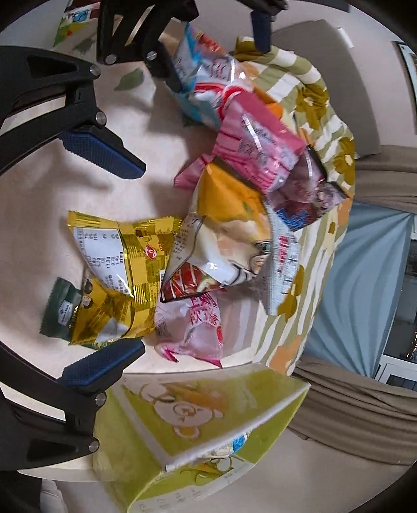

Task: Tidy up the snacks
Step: 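Grasp the red-white flakes bag with the left tool while the right tool grasps a gold bag, then carry both bags into the yellow-green box and open both tools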

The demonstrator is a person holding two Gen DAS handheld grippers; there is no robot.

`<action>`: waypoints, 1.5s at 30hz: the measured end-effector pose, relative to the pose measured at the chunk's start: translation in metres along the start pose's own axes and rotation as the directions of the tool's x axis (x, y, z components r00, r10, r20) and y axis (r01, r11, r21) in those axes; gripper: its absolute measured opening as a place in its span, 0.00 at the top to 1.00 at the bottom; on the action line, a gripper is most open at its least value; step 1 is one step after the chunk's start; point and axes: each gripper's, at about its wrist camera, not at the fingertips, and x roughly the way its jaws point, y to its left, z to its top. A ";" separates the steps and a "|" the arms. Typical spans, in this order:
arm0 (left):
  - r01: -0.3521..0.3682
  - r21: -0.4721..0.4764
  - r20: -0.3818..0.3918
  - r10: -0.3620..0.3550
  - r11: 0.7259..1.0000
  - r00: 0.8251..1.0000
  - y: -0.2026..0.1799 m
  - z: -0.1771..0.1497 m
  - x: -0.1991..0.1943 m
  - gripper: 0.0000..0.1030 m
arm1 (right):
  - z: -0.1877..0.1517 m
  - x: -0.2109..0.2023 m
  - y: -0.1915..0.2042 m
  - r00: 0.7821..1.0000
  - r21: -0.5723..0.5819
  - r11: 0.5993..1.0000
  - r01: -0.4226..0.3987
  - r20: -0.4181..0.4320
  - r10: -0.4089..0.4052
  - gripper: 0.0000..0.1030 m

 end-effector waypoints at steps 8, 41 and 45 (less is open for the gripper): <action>0.053 0.013 -0.056 -0.052 0.998 0.997 -0.007 0.005 0.025 0.18 | 0.000 0.018 -0.004 0.999 -0.048 0.998 0.048 -0.020 -0.049 0.18; 0.135 -0.172 -0.091 -0.152 0.976 0.984 0.014 -0.003 -0.009 0.42 | -0.006 -0.010 -0.023 0.999 0.020 0.999 -0.049 0.004 0.049 0.38; 0.131 -0.201 -0.056 -0.145 0.971 0.988 0.019 -0.003 -0.031 0.42 | -0.002 -0.024 -0.026 0.998 0.045 0.997 -0.062 0.026 0.061 0.38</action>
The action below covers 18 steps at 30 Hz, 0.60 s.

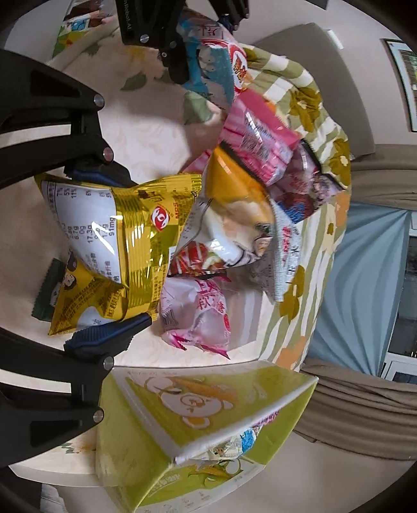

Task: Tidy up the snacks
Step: 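Carry both bags into the yellow-green box and open both tools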

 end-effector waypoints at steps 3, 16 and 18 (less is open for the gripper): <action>0.010 -0.029 0.024 -0.009 1.000 1.000 0.003 0.001 -0.017 0.42 | 0.001 -0.014 0.001 1.000 0.008 1.000 0.003 0.016 -0.003 0.38; 0.053 -0.043 0.228 -0.042 0.998 0.973 -0.003 0.048 -0.098 0.42 | 0.035 -0.091 -0.019 0.995 0.091 0.996 0.012 0.098 -0.021 0.38; 0.055 -0.034 0.265 -0.044 0.998 0.963 -0.011 0.064 -0.109 0.42 | 0.044 -0.101 -0.030 0.993 0.108 0.994 0.014 0.111 -0.027 0.38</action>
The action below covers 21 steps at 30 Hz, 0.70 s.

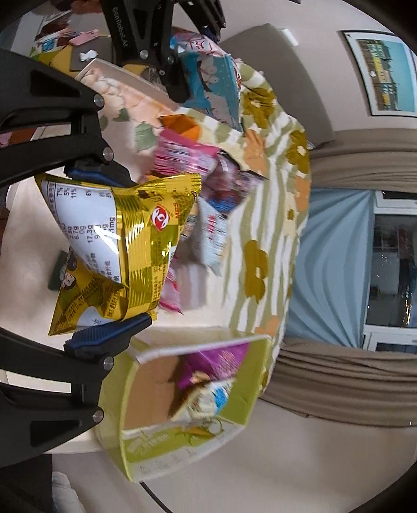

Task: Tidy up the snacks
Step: 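Carry both bags into the yellow-green box and open both tools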

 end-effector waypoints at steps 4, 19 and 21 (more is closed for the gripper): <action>0.012 0.009 0.057 -0.012 1.000 0.998 -0.021 0.033 -0.005 0.42 | 0.019 -0.011 -0.026 1.000 0.036 0.999 -0.001 0.026 0.000 0.38; 0.102 0.011 0.086 -0.103 0.995 0.991 -0.171 0.149 0.051 0.42 | 0.052 -0.008 -0.177 0.999 0.099 0.995 0.008 0.043 -0.013 0.38; 0.123 -0.001 0.064 -0.123 0.992 0.990 -0.192 0.160 0.068 0.42 | 0.053 -0.002 -0.200 0.999 0.111 0.994 0.005 0.033 -0.009 0.38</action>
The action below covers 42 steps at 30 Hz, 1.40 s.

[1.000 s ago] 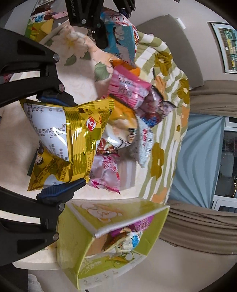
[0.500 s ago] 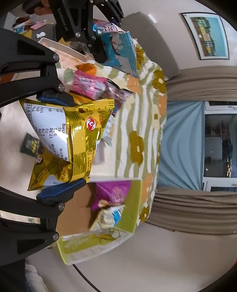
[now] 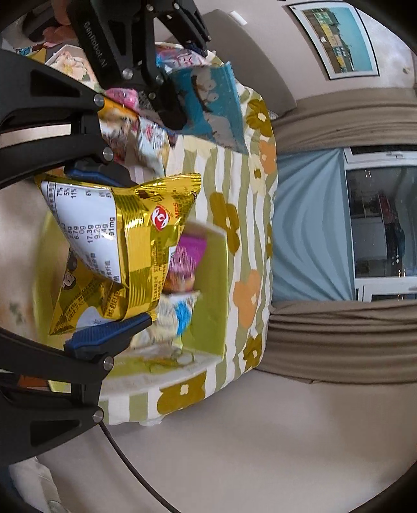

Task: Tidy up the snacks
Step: 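Carry both bags into the yellow-green box and open both tools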

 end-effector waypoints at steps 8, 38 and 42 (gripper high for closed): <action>0.034 -0.059 -0.126 -0.041 0.998 0.991 -0.058 0.014 0.081 0.38 | 0.005 0.020 -0.069 0.999 0.036 0.999 -0.030 -0.039 0.032 0.38; -0.008 -0.163 -0.203 -0.026 0.987 0.979 -0.010 -0.019 0.041 0.01 | 0.019 0.075 -0.093 0.978 0.155 0.985 -0.079 -0.181 0.107 0.30; -0.012 -0.162 -0.196 -0.020 0.987 0.980 -0.008 -0.024 0.036 0.01 | 0.014 0.063 -0.094 0.984 0.174 0.981 -0.088 -0.139 0.113 0.05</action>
